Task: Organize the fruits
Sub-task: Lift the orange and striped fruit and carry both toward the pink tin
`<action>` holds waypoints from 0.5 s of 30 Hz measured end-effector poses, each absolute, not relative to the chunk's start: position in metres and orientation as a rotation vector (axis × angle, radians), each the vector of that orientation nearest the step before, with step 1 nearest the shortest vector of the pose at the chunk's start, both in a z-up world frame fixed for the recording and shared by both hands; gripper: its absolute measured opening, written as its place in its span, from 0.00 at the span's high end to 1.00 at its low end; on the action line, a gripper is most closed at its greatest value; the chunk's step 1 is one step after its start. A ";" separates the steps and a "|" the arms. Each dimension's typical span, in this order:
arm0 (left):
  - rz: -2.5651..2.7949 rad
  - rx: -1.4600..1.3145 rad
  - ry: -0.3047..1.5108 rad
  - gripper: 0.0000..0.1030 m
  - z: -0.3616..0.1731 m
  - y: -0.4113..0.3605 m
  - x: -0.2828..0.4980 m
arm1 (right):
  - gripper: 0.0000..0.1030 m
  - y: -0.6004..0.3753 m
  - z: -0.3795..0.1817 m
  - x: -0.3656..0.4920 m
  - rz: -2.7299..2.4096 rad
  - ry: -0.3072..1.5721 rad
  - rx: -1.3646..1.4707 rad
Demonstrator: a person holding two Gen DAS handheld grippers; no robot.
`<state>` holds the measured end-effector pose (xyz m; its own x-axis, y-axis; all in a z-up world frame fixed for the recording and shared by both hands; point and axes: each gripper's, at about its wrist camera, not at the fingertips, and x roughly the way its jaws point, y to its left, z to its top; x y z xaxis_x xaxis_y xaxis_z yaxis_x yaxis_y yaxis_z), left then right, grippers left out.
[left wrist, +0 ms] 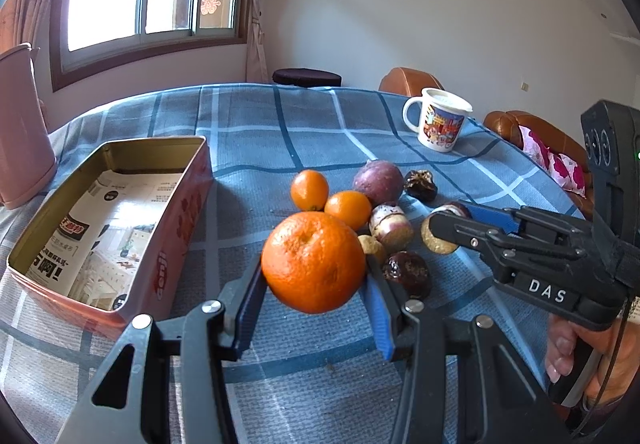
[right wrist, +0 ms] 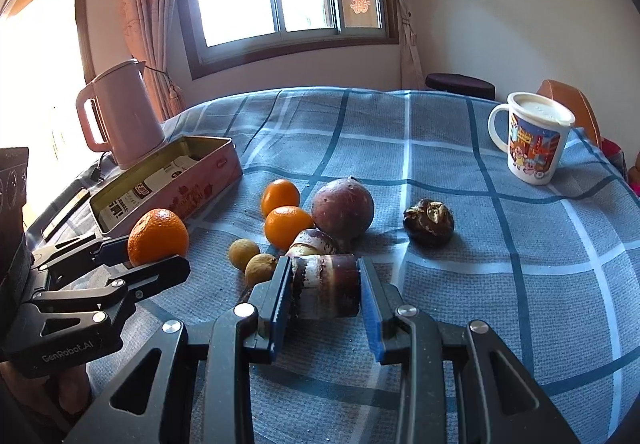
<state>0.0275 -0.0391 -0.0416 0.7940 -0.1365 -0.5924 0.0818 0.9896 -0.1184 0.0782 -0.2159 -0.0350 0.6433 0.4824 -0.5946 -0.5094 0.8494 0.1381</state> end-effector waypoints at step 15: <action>-0.108 -0.070 0.603 0.53 -0.038 -0.042 0.021 | 0.67 -0.220 -0.026 0.066 0.568 0.577 -0.039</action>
